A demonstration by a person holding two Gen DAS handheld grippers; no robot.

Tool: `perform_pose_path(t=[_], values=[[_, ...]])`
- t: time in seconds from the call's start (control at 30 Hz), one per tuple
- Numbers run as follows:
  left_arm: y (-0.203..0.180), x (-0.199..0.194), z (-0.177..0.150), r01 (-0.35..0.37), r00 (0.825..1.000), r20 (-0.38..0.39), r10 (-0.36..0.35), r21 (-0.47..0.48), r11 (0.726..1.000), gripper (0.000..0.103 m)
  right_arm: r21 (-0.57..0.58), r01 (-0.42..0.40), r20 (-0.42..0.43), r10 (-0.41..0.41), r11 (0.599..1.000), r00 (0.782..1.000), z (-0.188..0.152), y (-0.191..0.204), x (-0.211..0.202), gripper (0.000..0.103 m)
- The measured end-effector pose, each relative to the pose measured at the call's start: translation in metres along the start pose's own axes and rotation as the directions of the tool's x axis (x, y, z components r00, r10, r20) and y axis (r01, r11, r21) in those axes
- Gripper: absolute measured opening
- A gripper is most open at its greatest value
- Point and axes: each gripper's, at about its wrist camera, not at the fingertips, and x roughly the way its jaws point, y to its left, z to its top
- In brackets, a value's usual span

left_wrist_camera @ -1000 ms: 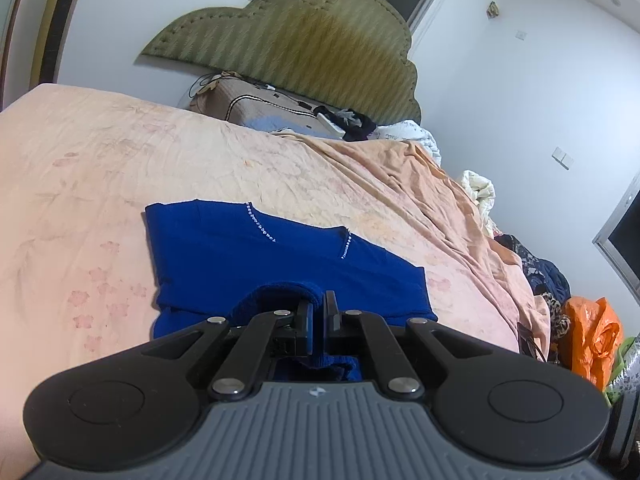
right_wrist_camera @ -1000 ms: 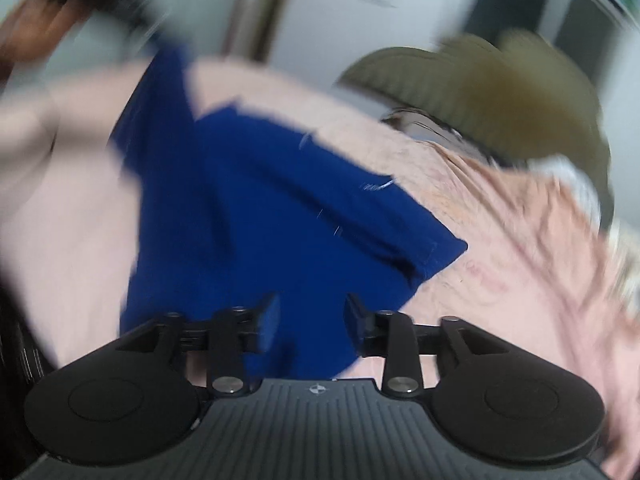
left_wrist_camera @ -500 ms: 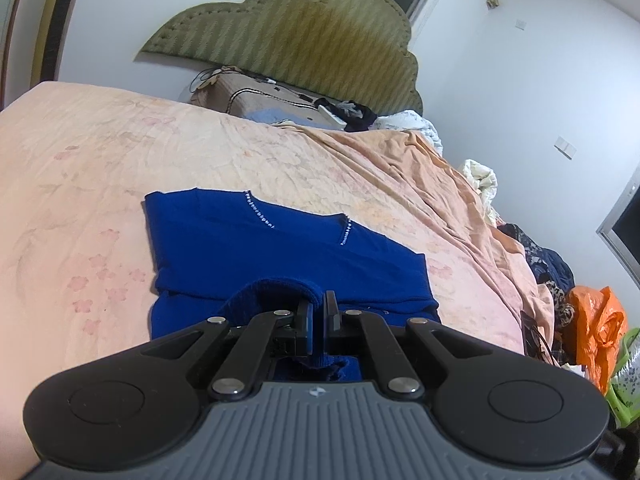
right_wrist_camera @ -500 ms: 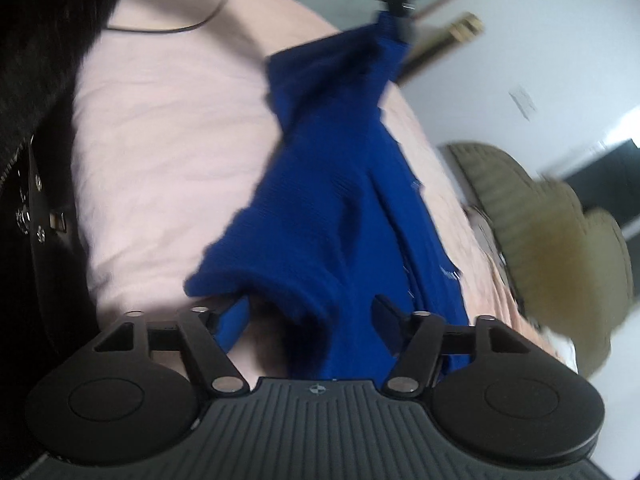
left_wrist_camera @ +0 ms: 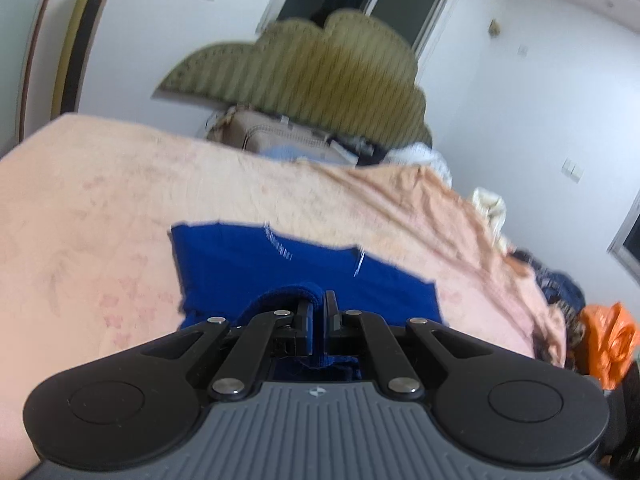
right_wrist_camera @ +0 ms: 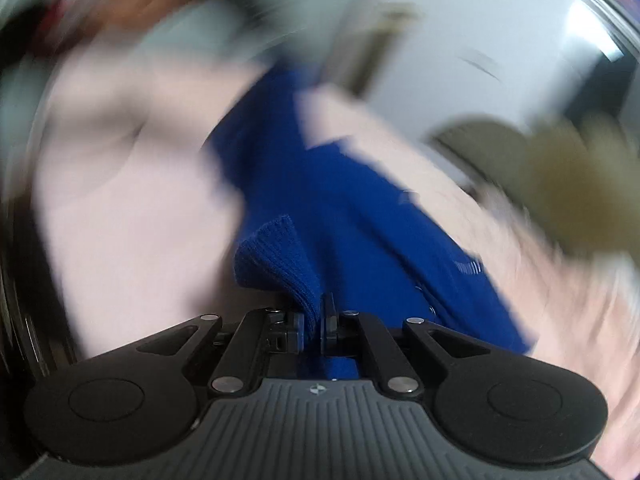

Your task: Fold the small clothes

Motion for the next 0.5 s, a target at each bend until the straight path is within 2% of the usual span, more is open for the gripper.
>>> perform_pose_path(t=[0.03,0.07,0.13,0.2,0.27,0.33,0.4,0.5], values=[[0.000,-0.001,0.003,0.002,1.000,0.018,-0.002,-0.009,1.000,0.004,0.159,-0.011,0.066,0.000,0.987,0.998,0.002,-0.021,-0.011,0.007],[0.001,0.001,0.006,-0.002,1.000,0.031,0.002,-0.018,1.000,0.004,0.286,-0.025,0.118,-0.009,0.958,0.993,0.001,-0.038,-0.019,0.007],[0.002,0.008,0.011,-0.018,0.999,0.051,0.020,-0.037,0.999,0.004,0.495,-0.058,0.199,-0.048,0.867,0.979,-0.006,-0.069,-0.028,0.008],[0.001,0.017,0.016,-0.024,0.998,0.057,0.027,-0.050,0.998,0.004,0.632,-0.095,0.243,-0.079,0.769,0.967,-0.015,-0.092,-0.027,0.008],[-0.002,0.024,0.020,-0.034,0.997,0.070,0.037,-0.044,0.998,0.004,0.719,-0.121,0.265,-0.109,0.684,0.958,-0.020,-0.111,-0.018,0.009],[-0.006,0.030,0.026,-0.044,0.996,0.081,0.046,-0.024,0.999,0.004,0.774,-0.143,0.279,-0.130,0.617,0.951,-0.026,-0.125,-0.016,0.009],[-0.008,0.039,0.034,-0.047,0.996,0.080,0.047,-0.008,0.999,0.004,0.811,-0.159,0.294,-0.159,0.562,0.942,-0.030,-0.137,-0.010,0.009],[-0.009,0.060,0.050,-0.052,0.996,0.070,0.051,0.011,0.999,0.004,0.846,-0.174,0.306,-0.193,0.504,0.932,-0.032,-0.157,0.000,0.009]])
